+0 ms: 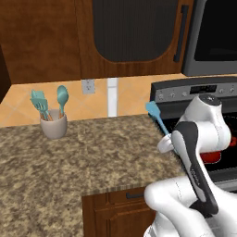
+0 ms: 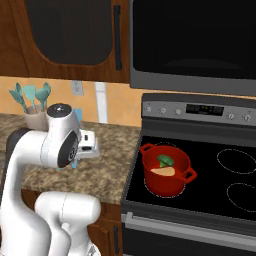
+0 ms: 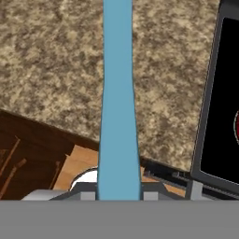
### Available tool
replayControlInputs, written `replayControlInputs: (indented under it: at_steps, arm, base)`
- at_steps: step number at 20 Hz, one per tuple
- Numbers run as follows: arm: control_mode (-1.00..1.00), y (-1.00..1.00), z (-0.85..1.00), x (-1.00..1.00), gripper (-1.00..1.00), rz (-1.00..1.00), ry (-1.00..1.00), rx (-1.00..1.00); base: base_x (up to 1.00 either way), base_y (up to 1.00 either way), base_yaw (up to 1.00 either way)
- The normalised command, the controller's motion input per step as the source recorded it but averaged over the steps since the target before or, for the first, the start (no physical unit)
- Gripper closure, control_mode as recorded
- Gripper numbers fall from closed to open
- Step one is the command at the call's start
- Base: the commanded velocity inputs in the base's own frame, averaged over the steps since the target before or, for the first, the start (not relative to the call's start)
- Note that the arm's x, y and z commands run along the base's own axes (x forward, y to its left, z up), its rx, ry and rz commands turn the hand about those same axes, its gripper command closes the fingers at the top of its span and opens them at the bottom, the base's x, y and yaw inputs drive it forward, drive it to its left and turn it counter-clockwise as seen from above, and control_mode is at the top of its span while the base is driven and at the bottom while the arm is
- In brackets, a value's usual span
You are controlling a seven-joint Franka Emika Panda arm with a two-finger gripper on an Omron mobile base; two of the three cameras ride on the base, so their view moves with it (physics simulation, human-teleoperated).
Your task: Put the squash and broccoli in the pot. Retrieve the spatula and lightly stir the vegetables in the pot.
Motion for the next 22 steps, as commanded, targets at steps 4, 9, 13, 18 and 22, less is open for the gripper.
replayControlInputs:
  at_steps: [4,9,13,18,22]
  arm:
    - [-1.0,-0.46,0.3,0.0,1.0,-0.01,0.04,0.26]
    - [-1.0,-0.63,0.54,0.0,1.0,-0.08,0.15,0.34]
    - [-1.0,-0.61,0.49,-0.01,1.0,-0.1,0.25,0.29]
    - [-1.0,-0.39,0.03,0.0,1.0,-0.02,0.14,0.18]
    - [-1.0,-0.14,0.0,0.0,1.0,0.0,0.03,0.09]
  base:
    - [0.0,0.0,0.0]
    - [0.0,0.0,0.0]
    - [0.0,0.0,0.0]
    - [0.0,0.0,0.0]
    - [0.0,0.0,0.0]
